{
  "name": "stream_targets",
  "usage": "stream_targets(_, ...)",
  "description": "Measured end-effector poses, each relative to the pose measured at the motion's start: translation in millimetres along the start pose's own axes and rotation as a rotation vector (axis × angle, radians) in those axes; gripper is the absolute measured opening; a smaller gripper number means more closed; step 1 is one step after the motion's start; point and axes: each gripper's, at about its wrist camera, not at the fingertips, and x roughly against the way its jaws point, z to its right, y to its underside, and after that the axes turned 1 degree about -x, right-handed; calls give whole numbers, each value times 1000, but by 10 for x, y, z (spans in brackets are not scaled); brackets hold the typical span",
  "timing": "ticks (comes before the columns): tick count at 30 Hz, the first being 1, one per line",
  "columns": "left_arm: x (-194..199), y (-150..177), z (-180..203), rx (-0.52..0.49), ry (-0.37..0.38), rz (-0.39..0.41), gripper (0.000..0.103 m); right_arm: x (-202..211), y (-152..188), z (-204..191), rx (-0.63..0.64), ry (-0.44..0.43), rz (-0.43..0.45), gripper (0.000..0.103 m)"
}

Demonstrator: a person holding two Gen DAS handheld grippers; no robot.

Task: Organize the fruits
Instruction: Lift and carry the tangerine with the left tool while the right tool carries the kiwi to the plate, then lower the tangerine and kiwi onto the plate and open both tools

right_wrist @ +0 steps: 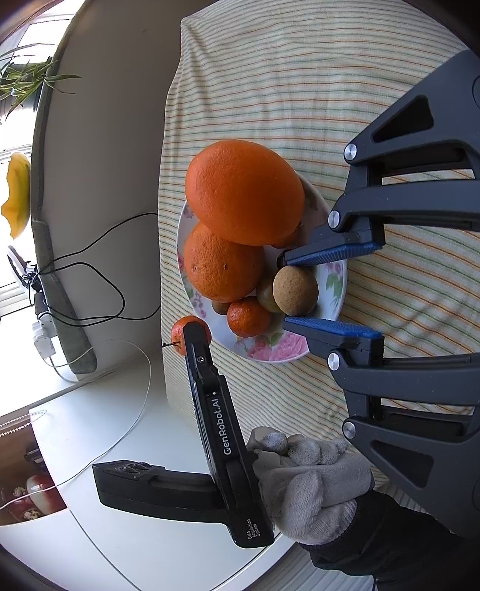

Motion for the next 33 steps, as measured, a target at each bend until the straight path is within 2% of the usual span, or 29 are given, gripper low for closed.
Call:
stream_targets(13,-102,-78,77,-18,2,-7,36,-69,-13,-56,17,-20,-4,30)
stream_targets(16,-80,-89,85,-18,-2,3,45,-81,-23,-48,15,-18,1,30)
stream_targets(26,-30,-92,94,-19,-3,12,45,-65,-18,-53,17,-13,3,31)
stream_targets(28,-5,-89,98,-18,-3,15,45,-51,-16,-51,17,-12,8,35)
stream_targets(30,19,-84,99,-18,-3,17,45,-33,-17,-54,20,-8,15,45)
stream_targets(33,61,-76,103,-17,-4,24,45,-7,-19,-61,21,-8,21,45)
